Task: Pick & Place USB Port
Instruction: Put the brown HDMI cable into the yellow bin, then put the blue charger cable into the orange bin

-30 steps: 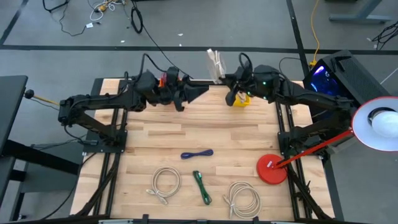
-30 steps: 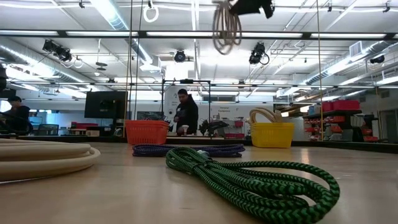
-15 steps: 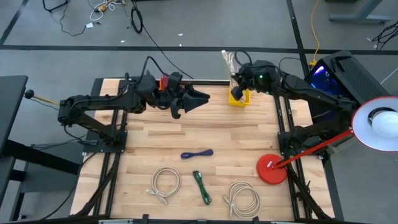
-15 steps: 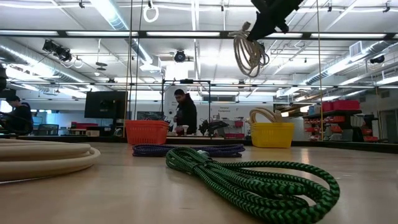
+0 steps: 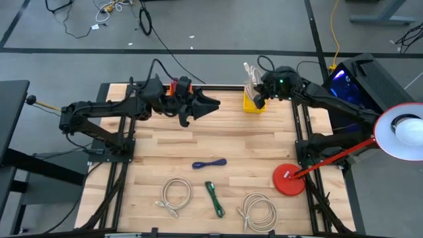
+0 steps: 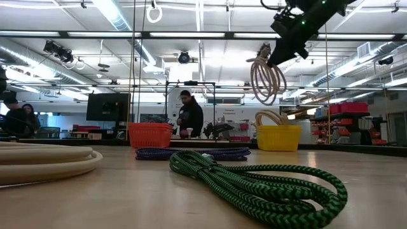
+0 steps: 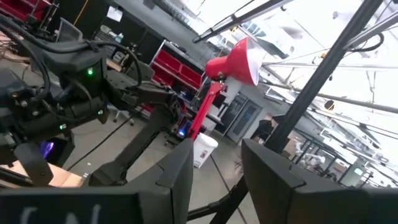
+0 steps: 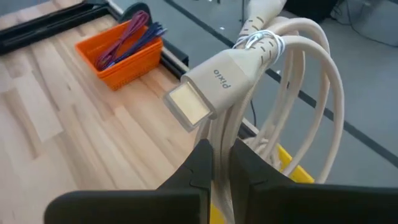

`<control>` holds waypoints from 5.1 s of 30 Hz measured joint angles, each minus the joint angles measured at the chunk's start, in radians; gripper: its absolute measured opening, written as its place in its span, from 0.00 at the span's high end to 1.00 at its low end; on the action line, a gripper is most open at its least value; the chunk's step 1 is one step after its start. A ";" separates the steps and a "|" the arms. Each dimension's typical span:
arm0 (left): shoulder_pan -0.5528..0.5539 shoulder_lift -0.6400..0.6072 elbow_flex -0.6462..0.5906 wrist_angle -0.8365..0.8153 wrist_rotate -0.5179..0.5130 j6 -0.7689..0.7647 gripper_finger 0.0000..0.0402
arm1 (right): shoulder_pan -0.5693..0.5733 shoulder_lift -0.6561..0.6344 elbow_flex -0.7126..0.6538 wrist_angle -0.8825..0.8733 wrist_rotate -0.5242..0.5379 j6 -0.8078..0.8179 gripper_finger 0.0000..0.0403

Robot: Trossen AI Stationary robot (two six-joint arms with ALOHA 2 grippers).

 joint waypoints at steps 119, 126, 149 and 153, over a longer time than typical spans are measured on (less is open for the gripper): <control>0.001 0.002 -0.001 -0.037 -0.030 0.025 0.65 | -0.246 0.092 -0.339 0.356 -0.359 0.052 0.55; 0.001 0.002 -0.001 -0.037 -0.030 0.026 0.65 | -0.246 -0.020 -0.339 0.289 -0.396 0.054 0.53; 0.044 0.002 -0.001 -0.106 -0.007 0.052 0.65 | -0.067 -0.265 -0.106 0.290 -0.552 0.220 0.45; 0.058 0.002 -0.001 -0.128 0.031 0.053 0.65 | 0.068 -0.236 -0.072 0.250 -0.541 0.240 0.48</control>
